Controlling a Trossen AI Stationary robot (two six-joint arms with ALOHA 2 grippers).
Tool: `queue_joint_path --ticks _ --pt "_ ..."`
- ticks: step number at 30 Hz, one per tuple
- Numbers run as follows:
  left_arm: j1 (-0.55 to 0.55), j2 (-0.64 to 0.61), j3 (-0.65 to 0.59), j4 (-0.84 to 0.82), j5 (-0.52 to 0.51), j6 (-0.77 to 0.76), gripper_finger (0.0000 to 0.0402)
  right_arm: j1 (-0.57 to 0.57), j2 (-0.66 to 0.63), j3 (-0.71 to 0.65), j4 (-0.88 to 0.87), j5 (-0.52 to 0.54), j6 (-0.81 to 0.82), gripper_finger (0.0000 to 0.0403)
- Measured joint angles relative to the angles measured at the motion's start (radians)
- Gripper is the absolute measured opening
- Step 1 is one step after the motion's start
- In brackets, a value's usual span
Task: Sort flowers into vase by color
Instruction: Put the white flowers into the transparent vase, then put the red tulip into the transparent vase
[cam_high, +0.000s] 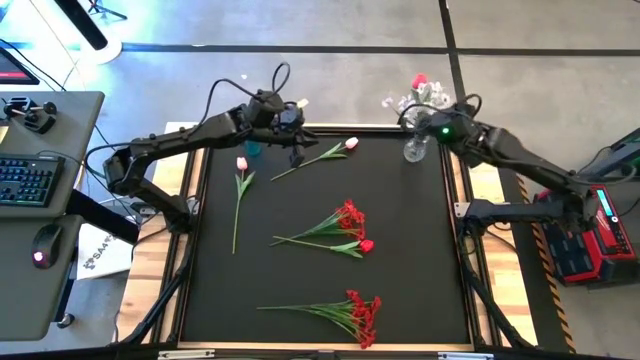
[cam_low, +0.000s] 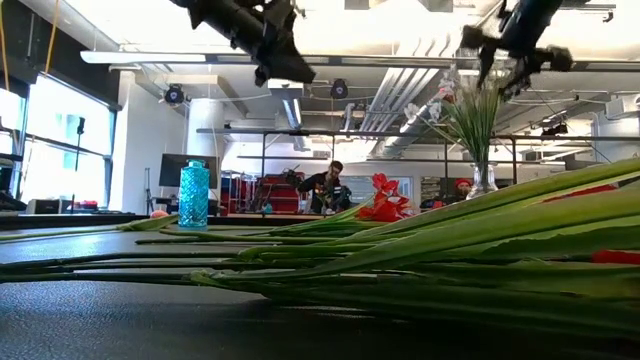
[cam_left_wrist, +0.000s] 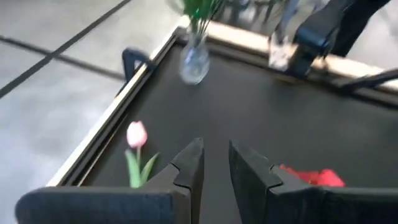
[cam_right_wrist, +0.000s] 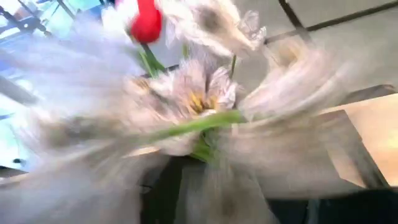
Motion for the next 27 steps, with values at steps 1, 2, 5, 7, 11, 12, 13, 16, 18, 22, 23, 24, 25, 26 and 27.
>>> queue_joint_path --ticks 1,2,5,7,11,12,13,16,18,22,23,24,25,26,27 --pt "0.001 0.003 0.000 -0.016 -0.004 0.001 0.0063 0.000 0.000 0.030 -0.024 -0.016 0.000 0.0184" --pt "0.005 0.007 0.000 -0.034 -0.004 -0.001 0.0063 0.000 0.000 0.058 -0.044 -0.034 0.000 0.0184" --pt "0.008 0.026 0.000 -0.057 0.016 -0.007 0.0063 0.000 0.000 0.137 -0.081 -0.096 -0.008 0.0184" --pt "0.008 0.040 0.000 -0.065 0.019 -0.009 0.0063 0.000 0.000 0.180 -0.085 -0.150 -0.028 0.0184" --pt "0.005 0.077 0.000 -0.068 0.024 -0.016 0.0063 0.002 0.000 0.269 -0.083 -0.286 -0.070 0.0184" --pt "0.004 0.088 0.000 -0.073 0.028 -0.019 0.0063 0.008 0.000 0.287 -0.078 -0.319 -0.087 0.0184" --pt "0.000 0.097 0.000 -0.076 0.039 -0.025 0.0063 0.019 0.000 0.305 -0.074 -0.352 -0.102 0.0184" --pt "-0.009 0.122 0.000 -0.100 0.140 -0.043 0.0063 0.078 -0.001 0.344 -0.049 -0.430 -0.146 0.0184" --pt "-0.030 0.144 0.000 -0.102 0.217 -0.045 0.0063 0.136 -0.001 0.349 -0.029 -0.459 -0.163 0.0184" --pt "-0.108 0.175 0.000 -0.122 0.255 0.011 0.0063 0.262 0.005 0.337 -0.011 -0.461 -0.165 0.0184" --pt "-0.130 0.181 0.000 -0.133 0.255 0.033 0.0063 0.291 0.009 0.333 -0.011 -0.455 -0.164 0.0184" --pt "-0.152 0.185 0.000 -0.141 0.255 0.055 0.0062 0.319 0.014 0.327 -0.011 -0.447 -0.164 0.0184" --pt "-0.173 0.188 0.000 -0.151 0.254 0.073 0.0062 0.348 0.020 0.322 -0.012 -0.436 -0.162 0.0184" --pt "-0.192 0.189 0.000 -0.169 0.251 0.089 0.0062 0.376 0.030 0.319 -0.013 -0.420 -0.159 0.0184" --pt "-0.208 0.189 0.000 -0.187 0.245 0.100 0.0062 0.402 0.040 0.317 -0.014 -0.402 -0.150 0.0184"
